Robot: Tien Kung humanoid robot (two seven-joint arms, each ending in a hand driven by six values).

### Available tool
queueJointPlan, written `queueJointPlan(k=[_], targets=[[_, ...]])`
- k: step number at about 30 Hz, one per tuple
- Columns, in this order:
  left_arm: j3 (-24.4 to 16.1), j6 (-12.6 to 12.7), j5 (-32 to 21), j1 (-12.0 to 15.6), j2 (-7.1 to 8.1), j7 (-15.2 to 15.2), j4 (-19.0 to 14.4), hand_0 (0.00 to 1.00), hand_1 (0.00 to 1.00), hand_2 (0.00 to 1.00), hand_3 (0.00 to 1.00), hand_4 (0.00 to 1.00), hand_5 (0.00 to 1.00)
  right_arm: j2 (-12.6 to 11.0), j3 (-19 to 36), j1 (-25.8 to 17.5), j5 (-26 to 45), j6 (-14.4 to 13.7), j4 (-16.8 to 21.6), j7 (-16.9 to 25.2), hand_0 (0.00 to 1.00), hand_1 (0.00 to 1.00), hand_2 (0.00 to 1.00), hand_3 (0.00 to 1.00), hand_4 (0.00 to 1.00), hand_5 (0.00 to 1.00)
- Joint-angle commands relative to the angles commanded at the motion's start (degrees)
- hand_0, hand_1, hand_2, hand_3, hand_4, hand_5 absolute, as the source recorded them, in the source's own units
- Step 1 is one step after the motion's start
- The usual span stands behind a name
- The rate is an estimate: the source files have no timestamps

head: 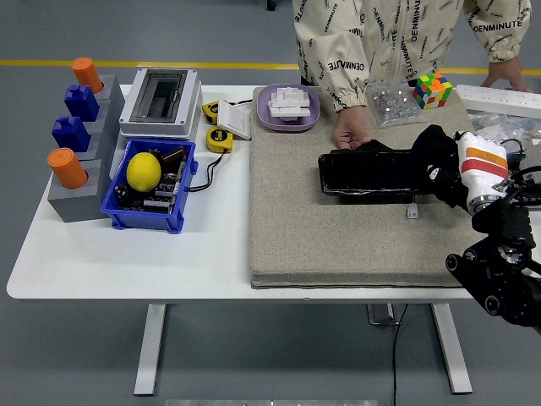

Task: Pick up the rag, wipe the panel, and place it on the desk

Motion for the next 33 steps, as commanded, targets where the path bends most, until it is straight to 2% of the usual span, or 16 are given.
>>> queueJointPlan(k=[14,19,26,33], targets=[[0.3,0.0,-0.1,0.0,0.09,0.0,0.0,0.605,0.642,0.655,0.562,0.628,0.441,2.9,-2.7,0.6,0.7,0.0,1.6,0.0,0.304,0.428,0.458,0.464,0.740,0.020],[0.5,0.0,-0.1,0.1,0.12,0.0,0.1,0.605,0.642,0.655,0.561,0.628,0.441,3.6,-4.6,0.6,1.4,0.0,3.8,-0.2,0.304,0.427,0.458,0.463,0.739,0.020],[0.8,0.0,-0.3,0.1,0.17,0.0,0.0,0.605,0.642,0.655,0.561,0.627,0.440,4.5,-10.5,0.7,2.9,0.0,6.9,-0.6,0.304,0.428,0.459,0.465,0.741,0.022],[1.0,0.0,-0.3,0.1,0.24,0.0,0.0,0.605,0.642,0.655,0.561,0.628,0.440,4.4,-15.8,1.3,4.9,0.0,10.3,-0.6,0.306,0.429,0.459,0.465,0.743,0.023]])
